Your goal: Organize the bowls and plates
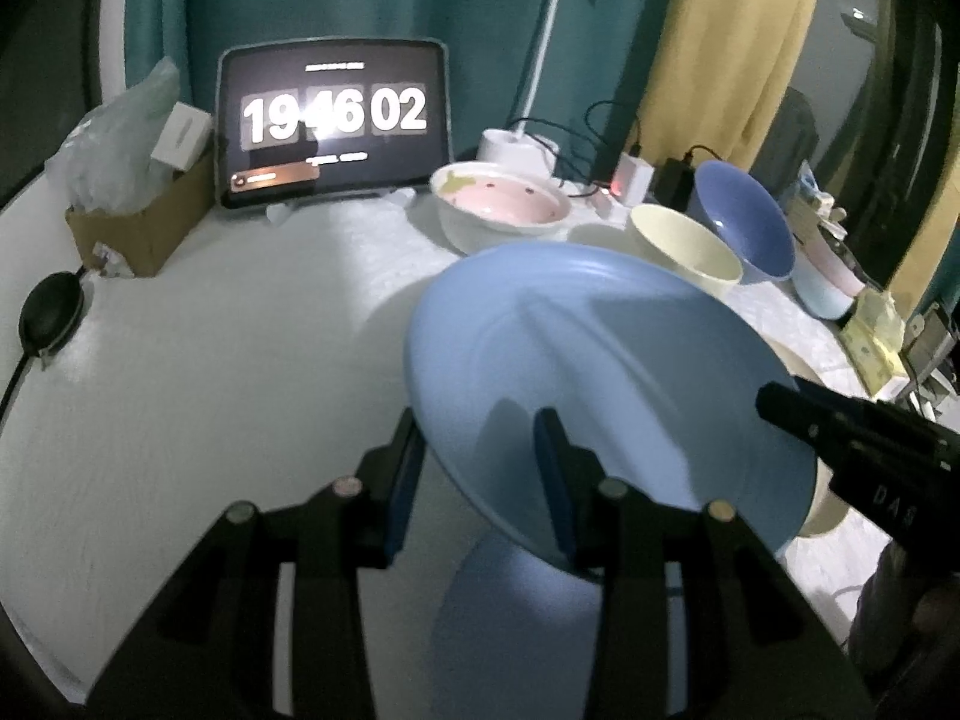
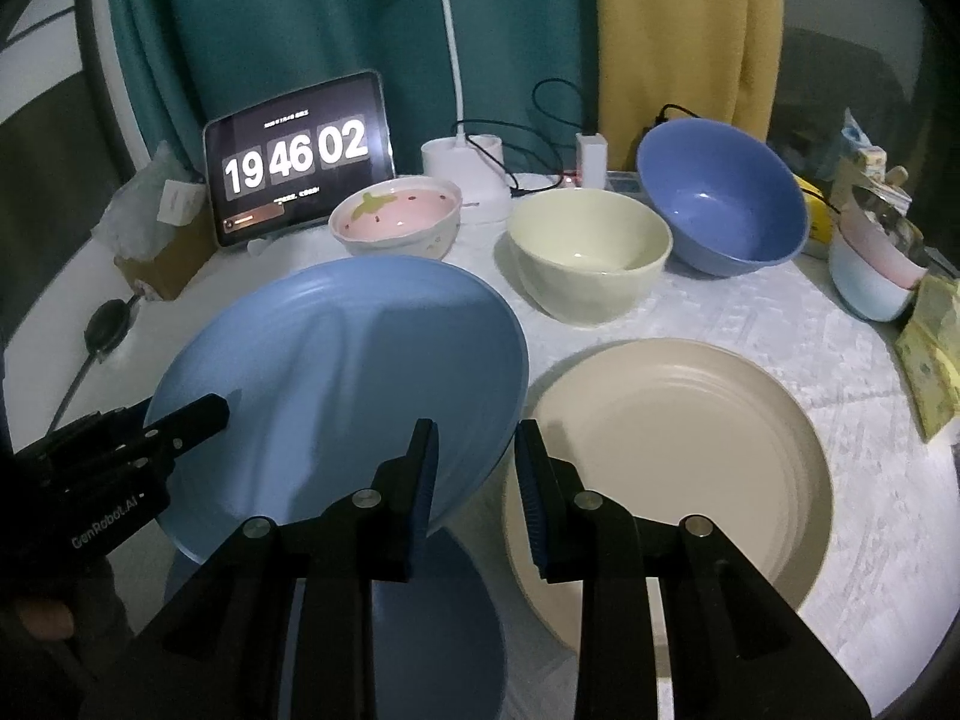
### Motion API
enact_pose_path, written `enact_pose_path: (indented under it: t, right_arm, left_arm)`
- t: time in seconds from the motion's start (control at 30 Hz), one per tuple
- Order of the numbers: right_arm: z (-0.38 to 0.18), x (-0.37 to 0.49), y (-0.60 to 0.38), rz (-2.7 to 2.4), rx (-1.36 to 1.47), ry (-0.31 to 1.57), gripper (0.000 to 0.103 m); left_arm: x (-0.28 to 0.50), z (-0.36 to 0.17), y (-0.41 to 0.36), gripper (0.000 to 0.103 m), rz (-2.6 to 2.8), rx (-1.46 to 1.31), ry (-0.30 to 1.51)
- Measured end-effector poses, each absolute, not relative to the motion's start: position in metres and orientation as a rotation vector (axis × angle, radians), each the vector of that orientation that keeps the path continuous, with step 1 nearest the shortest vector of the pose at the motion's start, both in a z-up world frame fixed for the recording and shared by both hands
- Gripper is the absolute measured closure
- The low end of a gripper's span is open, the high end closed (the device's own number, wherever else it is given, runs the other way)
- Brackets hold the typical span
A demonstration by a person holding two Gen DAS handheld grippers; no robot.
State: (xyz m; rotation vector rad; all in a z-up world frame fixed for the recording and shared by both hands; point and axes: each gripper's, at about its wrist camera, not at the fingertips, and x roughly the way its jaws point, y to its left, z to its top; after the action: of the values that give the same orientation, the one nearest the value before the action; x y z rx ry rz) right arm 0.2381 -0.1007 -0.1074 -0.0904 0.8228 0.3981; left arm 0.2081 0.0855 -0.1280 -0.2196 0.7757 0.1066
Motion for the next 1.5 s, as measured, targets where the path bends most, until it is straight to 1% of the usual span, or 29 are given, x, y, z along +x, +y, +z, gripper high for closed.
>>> enact_pose_path:
  t: [0.63,1.5]
  right_arm:
    - [-0.102,0.219,-0.157,0.356,-0.036,0.791,0.075]
    - [-0.12,0.232,-0.243,0.278,0.055,0.815,0.075]
  left_arm:
    - [0.203,-0.117,0.029,0.065,0.066,-0.147,0.782]
    - [0.235,-0.131,-0.052,0.064,-0.008,-0.061,0.852]
